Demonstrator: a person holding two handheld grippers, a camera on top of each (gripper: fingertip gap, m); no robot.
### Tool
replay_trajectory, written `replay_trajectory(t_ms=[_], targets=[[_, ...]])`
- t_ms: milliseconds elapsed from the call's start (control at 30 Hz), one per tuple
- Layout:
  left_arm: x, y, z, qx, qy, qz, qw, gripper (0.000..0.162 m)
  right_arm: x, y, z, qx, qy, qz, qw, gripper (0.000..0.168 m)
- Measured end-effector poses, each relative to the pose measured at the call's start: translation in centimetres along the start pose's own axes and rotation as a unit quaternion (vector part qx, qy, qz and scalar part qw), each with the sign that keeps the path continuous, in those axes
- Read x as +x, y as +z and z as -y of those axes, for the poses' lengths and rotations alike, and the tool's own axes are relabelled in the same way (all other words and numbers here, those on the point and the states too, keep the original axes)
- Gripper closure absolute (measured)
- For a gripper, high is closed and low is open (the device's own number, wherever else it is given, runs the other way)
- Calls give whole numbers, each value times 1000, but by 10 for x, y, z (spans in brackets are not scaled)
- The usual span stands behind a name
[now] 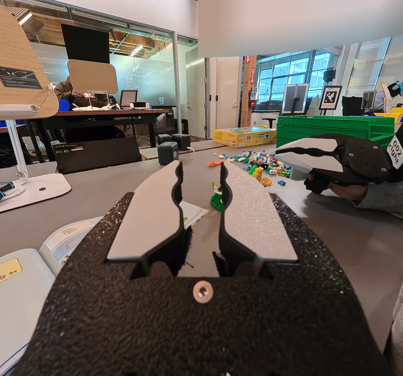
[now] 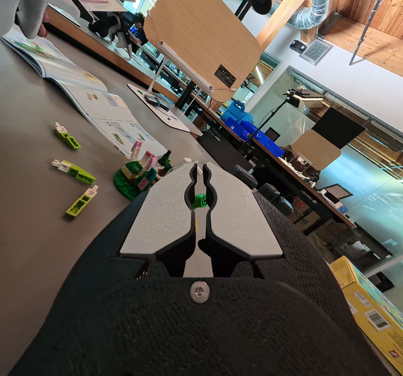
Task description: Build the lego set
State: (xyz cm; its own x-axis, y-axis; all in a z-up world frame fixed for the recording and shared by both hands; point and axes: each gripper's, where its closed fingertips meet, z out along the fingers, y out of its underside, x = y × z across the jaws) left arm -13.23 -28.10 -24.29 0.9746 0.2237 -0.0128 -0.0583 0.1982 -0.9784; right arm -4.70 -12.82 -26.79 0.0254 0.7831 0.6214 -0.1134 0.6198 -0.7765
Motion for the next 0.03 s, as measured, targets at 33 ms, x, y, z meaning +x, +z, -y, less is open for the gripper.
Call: replay_trajectory(t_ms=[33], targets=[[1, 0, 0, 0, 1, -2, 1000, 131, 0, 0, 0, 0, -1, 0, 1000, 165]])
